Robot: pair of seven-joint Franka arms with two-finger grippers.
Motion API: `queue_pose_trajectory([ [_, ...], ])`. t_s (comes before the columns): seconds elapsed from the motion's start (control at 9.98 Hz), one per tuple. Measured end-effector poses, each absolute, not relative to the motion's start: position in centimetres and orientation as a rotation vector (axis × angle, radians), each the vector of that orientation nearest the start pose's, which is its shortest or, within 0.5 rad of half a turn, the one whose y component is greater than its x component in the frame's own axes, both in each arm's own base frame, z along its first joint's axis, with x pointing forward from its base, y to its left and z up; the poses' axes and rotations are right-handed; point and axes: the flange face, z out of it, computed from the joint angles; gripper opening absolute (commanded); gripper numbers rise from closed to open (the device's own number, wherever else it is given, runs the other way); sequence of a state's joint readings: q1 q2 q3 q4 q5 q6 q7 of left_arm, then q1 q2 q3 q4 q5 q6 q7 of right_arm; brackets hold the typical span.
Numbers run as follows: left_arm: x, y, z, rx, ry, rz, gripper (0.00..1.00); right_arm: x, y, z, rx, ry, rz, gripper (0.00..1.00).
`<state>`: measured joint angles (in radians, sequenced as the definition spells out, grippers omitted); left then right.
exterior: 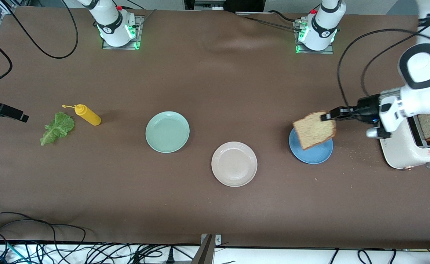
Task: Make sandwich on beige plate with both arms
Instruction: 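Lift the bread slice out and carry it over the beige plate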
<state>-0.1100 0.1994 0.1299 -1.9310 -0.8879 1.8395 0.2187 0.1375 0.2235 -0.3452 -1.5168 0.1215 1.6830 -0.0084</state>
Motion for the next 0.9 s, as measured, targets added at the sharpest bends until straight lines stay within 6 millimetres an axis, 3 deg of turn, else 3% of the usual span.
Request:
queue_pose_trajectory([
  [0.2, 58.8, -10.0, 35.4, 2.173, 0.247, -0.261, 0.00, 61.5, -9.7, 53.4, -3.075, 0.324, 0.062, 1.00],
  [0.4, 59.4, -14.7, 32.3, 2.118, 0.279, -0.199, 0.00, 61.6, -10.4, 52.8, -3.076, 0.344, 0.078, 1.00],
  [0.7, 58.7, -22.4, 25.8, 2.111, 0.317, -0.092, 0.00, 61.3, -15.0, 50.1, -3.068, 0.458, 0.150, 1.00],
  [0.9, 59.1, -24.6, 22.9, 2.082, 0.327, -0.090, 0.00, 61.1, -17.2, 46.8, -3.057, 0.516, 0.237, 1.00],
])
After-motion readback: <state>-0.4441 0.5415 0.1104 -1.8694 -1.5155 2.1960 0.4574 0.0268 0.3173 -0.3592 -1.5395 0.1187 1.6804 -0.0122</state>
